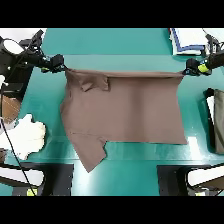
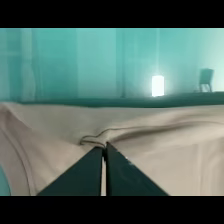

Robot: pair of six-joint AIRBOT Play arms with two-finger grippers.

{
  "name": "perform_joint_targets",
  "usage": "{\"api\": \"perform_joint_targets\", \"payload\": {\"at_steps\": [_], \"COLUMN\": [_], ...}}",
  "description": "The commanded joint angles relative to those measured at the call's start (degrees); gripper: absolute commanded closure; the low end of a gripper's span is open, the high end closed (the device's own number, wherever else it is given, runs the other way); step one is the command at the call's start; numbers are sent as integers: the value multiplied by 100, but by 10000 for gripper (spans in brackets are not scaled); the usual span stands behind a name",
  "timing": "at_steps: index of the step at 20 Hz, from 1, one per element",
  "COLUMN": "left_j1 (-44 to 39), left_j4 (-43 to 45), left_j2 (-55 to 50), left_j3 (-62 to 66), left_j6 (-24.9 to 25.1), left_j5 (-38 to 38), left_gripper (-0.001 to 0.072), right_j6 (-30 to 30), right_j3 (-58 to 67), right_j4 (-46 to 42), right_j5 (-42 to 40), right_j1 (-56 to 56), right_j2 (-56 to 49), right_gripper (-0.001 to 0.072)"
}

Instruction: Fold the shirts.

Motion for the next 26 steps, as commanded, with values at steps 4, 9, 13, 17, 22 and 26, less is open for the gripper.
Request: {"api": "perform_joint_targets", "payload": {"at_steps": [4,9,13,17,22,26], "left_j1": [2,-46,-212,-197,-291,-306], "left_j4": [382,520,494,472,1366,1196], "left_j2": [-293,-291,-291,-203,1248,2898], "left_j3": [245,-417,-1318,-1425,-2387,-4524], "left_j6": [227,286,337,164,-245,-315], "left_j5": [-881,-1325,-890,-975,-1263,-1303], "left_gripper": [681,681,680,148,226,226], "right_j6": [-269,-269,-267,-254,-284,-315], "right_j3": [-186,-1784,-2402,-2367,-2651,-3504], "right_j4": [-105,-76,-28,278,214,221], "right_j5": [39,-428,-481,-155,83,-264], "right_j1": [-2,4,7,-17,-107,-114], "right_j2": [44,605,695,699,1683,2688], "right_gripper": [694,693,693,220,224,225]}}
